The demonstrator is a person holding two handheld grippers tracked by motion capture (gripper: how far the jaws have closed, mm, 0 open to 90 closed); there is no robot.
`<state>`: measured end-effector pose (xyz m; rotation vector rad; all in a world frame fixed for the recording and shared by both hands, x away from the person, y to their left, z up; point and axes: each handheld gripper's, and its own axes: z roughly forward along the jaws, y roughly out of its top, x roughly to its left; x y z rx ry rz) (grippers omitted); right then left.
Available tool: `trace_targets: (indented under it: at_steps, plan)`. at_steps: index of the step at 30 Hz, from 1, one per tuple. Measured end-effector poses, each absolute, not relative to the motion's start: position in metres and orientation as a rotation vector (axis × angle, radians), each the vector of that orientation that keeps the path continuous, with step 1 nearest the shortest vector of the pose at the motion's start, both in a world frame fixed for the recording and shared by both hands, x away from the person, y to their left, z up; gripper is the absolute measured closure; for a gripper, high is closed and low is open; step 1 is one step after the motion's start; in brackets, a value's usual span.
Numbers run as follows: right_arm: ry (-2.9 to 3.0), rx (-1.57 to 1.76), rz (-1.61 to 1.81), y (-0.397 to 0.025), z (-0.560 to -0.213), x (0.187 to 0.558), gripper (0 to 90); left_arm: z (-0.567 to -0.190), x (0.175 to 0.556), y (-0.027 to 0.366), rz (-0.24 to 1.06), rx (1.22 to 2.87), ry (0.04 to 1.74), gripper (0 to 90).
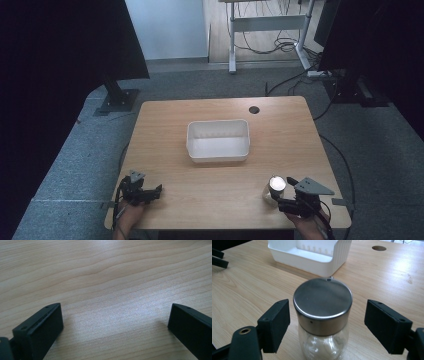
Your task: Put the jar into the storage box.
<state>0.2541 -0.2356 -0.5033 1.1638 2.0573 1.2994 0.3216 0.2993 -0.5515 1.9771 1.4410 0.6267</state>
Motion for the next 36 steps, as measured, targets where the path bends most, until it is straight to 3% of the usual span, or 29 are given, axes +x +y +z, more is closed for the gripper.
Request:
trace_targets:
  at_steps: [15,36]
  plan:
    - [2.079,1.140,1.323,-0.229,-0.499,0.263,37.7,-0.551,0.322,0.299,0.626,1.977,1.441,0.0]
    - [2.094,1.102,1.318,-0.223,-0.491,0.266,39.0,-0.551,0.322,0.299,0.627,1.977,1.441,0.0]
